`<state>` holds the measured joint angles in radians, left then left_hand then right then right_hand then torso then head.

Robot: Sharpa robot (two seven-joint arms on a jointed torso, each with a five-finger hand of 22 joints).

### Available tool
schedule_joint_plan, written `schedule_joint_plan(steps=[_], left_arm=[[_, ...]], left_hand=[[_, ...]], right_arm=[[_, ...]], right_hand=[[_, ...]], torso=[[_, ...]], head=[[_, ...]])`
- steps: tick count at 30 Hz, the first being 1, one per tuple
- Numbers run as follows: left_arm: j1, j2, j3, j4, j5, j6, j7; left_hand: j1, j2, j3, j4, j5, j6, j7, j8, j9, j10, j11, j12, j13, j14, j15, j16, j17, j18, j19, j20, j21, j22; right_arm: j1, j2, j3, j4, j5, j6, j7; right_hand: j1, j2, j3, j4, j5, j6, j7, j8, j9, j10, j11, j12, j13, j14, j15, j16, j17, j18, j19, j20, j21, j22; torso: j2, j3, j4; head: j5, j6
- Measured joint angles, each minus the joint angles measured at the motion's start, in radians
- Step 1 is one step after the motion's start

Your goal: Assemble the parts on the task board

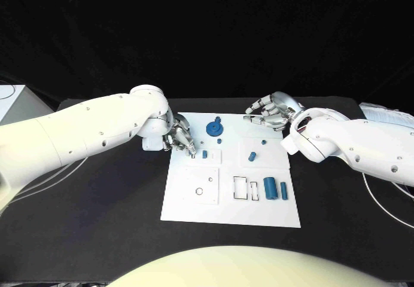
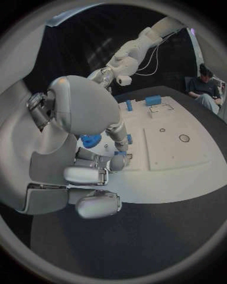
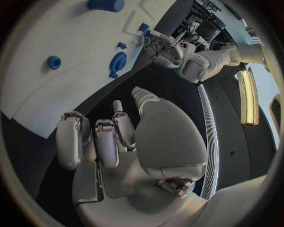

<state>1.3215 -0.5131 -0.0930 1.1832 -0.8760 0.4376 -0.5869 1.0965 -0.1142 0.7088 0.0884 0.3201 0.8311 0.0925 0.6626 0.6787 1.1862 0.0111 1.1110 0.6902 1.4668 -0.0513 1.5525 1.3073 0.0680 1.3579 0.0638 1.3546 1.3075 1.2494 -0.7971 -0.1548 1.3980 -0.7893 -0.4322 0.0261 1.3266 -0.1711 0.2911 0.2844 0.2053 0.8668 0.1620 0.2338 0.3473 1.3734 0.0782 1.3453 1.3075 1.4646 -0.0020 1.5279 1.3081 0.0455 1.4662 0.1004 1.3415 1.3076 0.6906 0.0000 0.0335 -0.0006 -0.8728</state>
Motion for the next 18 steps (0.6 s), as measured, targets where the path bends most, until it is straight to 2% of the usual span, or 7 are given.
schedule_joint_plan(steps=[1,6,7,8,10,18], left_arm=[[0.0,-0.002,0.002,0.001,0.003,0.003,0.0],[0.003,-0.015,0.012,0.003,0.026,0.036,0.001],[0.004,-0.018,0.013,0.003,0.03,0.044,0.002],[0.005,-0.02,0.015,0.004,0.034,0.054,0.002],[0.008,-0.024,0.018,0.005,0.044,0.074,0.003],[0.014,-0.036,0.025,0.009,0.071,0.122,0.01]], left_hand=[[-0.003,0.011,0.005,0.005,-0.039,-0.001,0.001,0.0,0.0,-0.005,0.005,-0.006,-0.008,-0.001,0.004,-0.005,0.0,0.0,-0.009,0.002,-0.006,-0.003],[-0.013,0.05,0.029,0.022,-0.174,-0.02,0.012,0.0,0.015,-0.044,0.014,-0.013,-0.038,-0.002,0.009,-0.019,0.0,0.0,-0.033,0.011,-0.025,-0.024],[-0.02,0.057,0.062,0.005,-0.219,-0.026,0.014,0.0,0.02,-0.054,0.015,-0.013,-0.042,-0.002,0.013,-0.023,0.0,0.001,-0.037,0.011,-0.027,-0.026],[-0.025,0.062,0.068,0.01,-0.244,-0.03,0.011,0.0,0.024,-0.063,0.016,-0.013,-0.046,0.0,0.014,-0.024,0.0,0.009,-0.04,0.008,-0.027,-0.029],[-0.042,0.079,0.091,0.017,-0.268,-0.044,0.011,0.015,0.039,-0.083,0.018,-0.017,-0.062,0.0,0.014,-0.037,0.0,0.016,-0.056,0.012,-0.04,-0.039],[-0.076,0.113,0.096,0.022,-0.272,-0.064,0.009,0.051,0.078,-0.106,0.015,-0.015,-0.071,0.0,0.014,-0.039,0.0,0.015,-0.063,0.01,-0.043,-0.046]], right_arm=[[0.0,0.0,0.0,0.0,0.0,0.0,0.0],[0.0,-0.001,0.0,0.0,0.0,0.002,0.0],[0.0,-0.002,0.0,0.0,0.0,0.002,-0.001],[0.0,-0.002,0.0,0.0,0.0,0.003,-0.001],[0.0,-0.002,0.0,0.0,0.0,0.003,-0.001],[0.0,-0.002,0.0,0.001,0.0,0.004,-0.001]], right_hand=[[0.0,0.0,0.0,0.0,0.0,0.0,0.0,0.0,0.0,0.0,0.0,0.0,0.0,0.0,0.0,0.0,0.0,0.0,0.0,0.0,0.0,0.0],[0.0,0.0,0.0,0.0,0.0,0.0,0.0,0.0,0.0,0.0,0.0,0.0,0.0,0.0,0.0,0.0,0.0,0.0,0.0,0.0,0.0,0.0],[0.0,0.0,0.0,0.0,0.0,0.0,0.0,0.0,0.0,0.0,0.0,0.0,0.0,0.0,0.0,0.0,0.0,0.0,0.0,0.0,0.0,0.0],[0.0,0.0,0.0,0.0,0.0,0.0,0.0,0.0,0.0,0.0,0.0,0.0,0.0,0.0,0.0,0.0,0.0,0.0,0.0,0.0,0.0,0.0],[0.0,0.0,0.0,0.0,0.0,0.0,0.0,0.0,0.0,0.0,0.0,0.0,0.0,0.0,0.0,0.0,0.0,0.0,0.0,0.0,-0.004,0.0],[0.0,0.0,0.0,0.0,0.0,0.0,0.0,0.0,0.0,0.0,0.0,0.0,0.0,0.0,0.0,0.0,0.0,0.0,0.0,0.0,-0.004,0.0]], torso=[[0.0,0.0,0.0],[0.0,0.0004,0.0004],[0.0,0.0004,0.0005],[0.0,0.0004,0.0006],[0.0,0.0004,0.0006],[0.0,0.0004,0.0001]], head=[[0.0,0.0],[-0.003,0.0],[-0.003,0.0],[-0.003,0.0],[-0.003,0.0],[-0.004,0.0]])
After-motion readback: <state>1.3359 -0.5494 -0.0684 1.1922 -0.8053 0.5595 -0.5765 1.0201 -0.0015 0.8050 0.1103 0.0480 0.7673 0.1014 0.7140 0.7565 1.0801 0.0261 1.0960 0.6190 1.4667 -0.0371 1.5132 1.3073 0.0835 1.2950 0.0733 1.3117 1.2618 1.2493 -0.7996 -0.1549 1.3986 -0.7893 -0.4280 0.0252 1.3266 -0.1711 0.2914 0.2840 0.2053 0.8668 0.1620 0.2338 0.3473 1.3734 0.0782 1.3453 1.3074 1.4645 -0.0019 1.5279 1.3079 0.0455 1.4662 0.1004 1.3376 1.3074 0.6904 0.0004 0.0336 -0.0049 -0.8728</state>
